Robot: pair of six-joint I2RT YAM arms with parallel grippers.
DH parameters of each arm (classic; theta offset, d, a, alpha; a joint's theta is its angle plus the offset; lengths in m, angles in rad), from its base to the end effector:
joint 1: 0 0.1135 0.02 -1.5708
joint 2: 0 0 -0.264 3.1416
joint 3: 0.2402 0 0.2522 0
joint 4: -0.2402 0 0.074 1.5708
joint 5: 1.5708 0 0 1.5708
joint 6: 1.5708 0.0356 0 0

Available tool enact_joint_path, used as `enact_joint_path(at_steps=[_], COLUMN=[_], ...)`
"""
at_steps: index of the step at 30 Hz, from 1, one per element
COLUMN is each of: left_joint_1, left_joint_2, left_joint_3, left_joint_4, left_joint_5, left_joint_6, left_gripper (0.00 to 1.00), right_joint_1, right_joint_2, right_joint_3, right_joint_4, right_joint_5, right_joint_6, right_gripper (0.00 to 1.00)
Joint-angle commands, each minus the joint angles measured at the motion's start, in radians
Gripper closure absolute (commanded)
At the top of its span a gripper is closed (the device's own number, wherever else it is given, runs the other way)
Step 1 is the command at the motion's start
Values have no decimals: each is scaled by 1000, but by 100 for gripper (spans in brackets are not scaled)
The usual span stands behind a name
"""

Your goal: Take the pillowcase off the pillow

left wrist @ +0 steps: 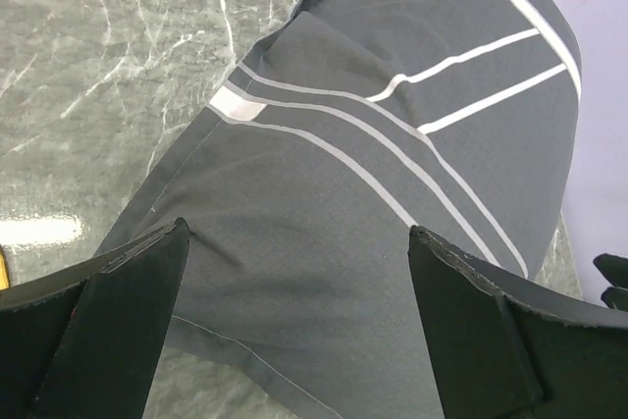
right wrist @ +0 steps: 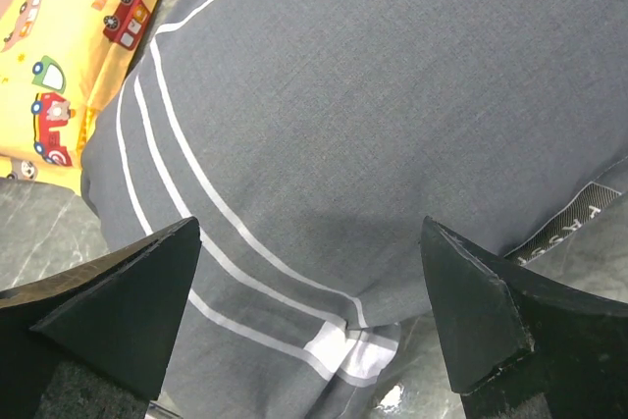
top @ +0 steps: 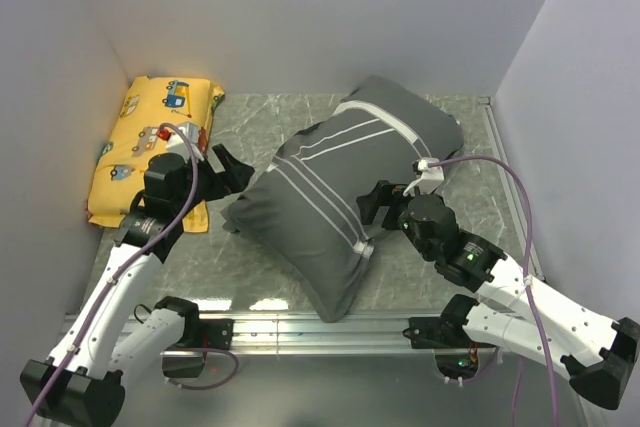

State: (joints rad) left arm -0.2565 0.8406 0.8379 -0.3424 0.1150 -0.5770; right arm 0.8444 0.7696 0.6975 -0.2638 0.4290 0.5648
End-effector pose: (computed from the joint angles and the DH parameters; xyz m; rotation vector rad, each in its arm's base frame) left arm 0.1846 -0.0526 0.3325 -0.2356 1.9573 -0.6644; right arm 0.1303 0.1243 0.3043 0.0262 1.9133 0.5559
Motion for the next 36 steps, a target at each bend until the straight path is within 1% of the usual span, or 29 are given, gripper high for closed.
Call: enact_joint_path(at_steps=[1,5,8,11,12,13,14,15,16,17,18,20,22,23,27,30,34,36], left_joint_1=[-16,-39,-81,-134,-170,-191,-240,-266,-292,-318,-364,-400,-432,-438,-469,-474,-475,-474], left_joint_2=[-12,-34,-20,-2,6,26,38,51,75,89,103,150,205,224,293,321,368,388], left_joint_3=[7,23,41,47,52,61,67,75,87,96,102,122,132,136,139,135,109,92], left_joint_4=[11,11,2,8,14,14,14,11,11,6,5,5,20,20,43,54,66,75], left_joint_5=[-41,-60,-107,-126,-149,-165,-201,-230,-257,-315,-345,-392,-440,-449,-523,-558,-589,-584], left_joint_6=[23,32,25,11,6,3,-3,-4,-6,-6,-7,-9,-20,-24,-38,-38,-40,-56], left_gripper=[1,1,1,1,1,1,1,1,1,1,1,1,1,1,1,1,1,1], right_joint_1=[-2,-8,-28,-77,-106,-169,-215,-255,-328,-353,-373,-416,-430,-436,-436,-433,-433,-433], right_joint_2=[-4,-6,13,36,42,54,59,63,63,62,60,66,80,89,125,135,51,50], right_joint_3=[30,37,56,79,83,86,86,83,77,57,48,16,-12,-44,-127,-159,-243,-286], right_joint_4=[14,15,0,-11,-12,-11,0,9,21,55,72,125,173,226,342,339,356,389], right_joint_5=[8,5,-9,-51,-76,-144,-185,-226,-271,-324,-346,-398,-426,-455,-464,-434,-366,-363], right_joint_6=[9,4,0,-11,-13,-13,-11,-8,-2,1,4,15,44,53,95,115,148,162], right_gripper=[0,0,0,0,0,0,0,0,0,0,0,0,0,0,0,0,0,0])
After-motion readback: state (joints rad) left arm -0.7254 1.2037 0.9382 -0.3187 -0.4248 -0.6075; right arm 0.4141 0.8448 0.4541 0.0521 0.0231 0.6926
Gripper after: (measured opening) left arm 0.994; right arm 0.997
